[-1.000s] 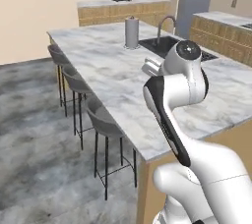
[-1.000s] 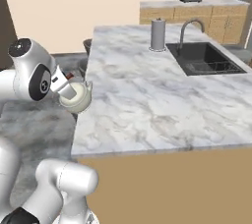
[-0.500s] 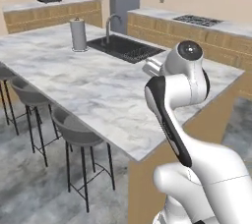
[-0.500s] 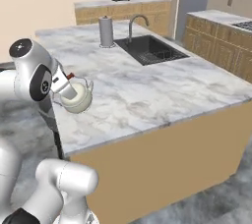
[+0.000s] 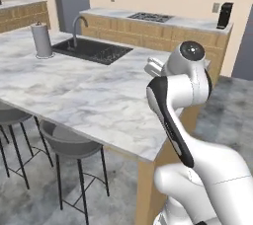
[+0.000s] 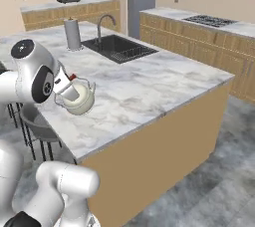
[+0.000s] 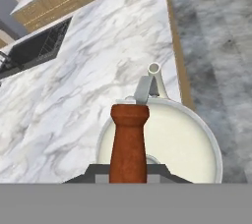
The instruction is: The kettle is done boiling. Turn off the stove, then wait for 300 timesteps before moving the kettle to the dining table.
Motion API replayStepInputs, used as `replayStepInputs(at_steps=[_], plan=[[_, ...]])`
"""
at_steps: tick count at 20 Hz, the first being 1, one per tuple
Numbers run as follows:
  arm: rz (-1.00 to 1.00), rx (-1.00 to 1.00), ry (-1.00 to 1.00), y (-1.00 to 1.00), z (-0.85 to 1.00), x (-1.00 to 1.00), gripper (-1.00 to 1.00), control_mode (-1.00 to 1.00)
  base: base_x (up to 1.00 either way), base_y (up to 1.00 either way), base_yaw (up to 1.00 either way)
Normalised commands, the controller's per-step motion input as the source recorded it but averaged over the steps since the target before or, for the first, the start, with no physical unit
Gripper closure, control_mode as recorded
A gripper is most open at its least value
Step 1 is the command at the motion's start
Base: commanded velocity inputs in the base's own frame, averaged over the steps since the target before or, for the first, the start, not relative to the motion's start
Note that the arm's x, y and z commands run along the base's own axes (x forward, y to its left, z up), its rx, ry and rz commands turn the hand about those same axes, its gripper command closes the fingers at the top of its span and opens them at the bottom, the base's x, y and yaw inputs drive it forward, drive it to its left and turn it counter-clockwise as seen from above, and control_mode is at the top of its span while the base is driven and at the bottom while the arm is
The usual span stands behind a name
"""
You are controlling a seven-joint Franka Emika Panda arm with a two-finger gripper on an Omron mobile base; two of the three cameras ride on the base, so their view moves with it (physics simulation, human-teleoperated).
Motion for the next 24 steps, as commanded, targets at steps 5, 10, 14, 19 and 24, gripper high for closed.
replayStepInputs(at_steps=[5,10,14,19,24], plan=[[0.0,0.0,0.0,0.0,0.0,0.0,1.0,1.0,-0.04,0.79,-0.44],[0.0,0.0,0.0,0.0,0.0,0.0,1.0,1.0,0.17,0.82,-0.38],[0.0,0.0,0.0,0.0,0.0,0.0,1.0,1.0,0.31,0.61,-0.31],[0.0,0.0,0.0,0.0,0.0,0.0,1.0,1.0,0.17,0.15,-0.13],[-0.01,0.0,0.01,0.0,0.0,0.13,1.0,-1.0,0.14,0.0,-0.02]])
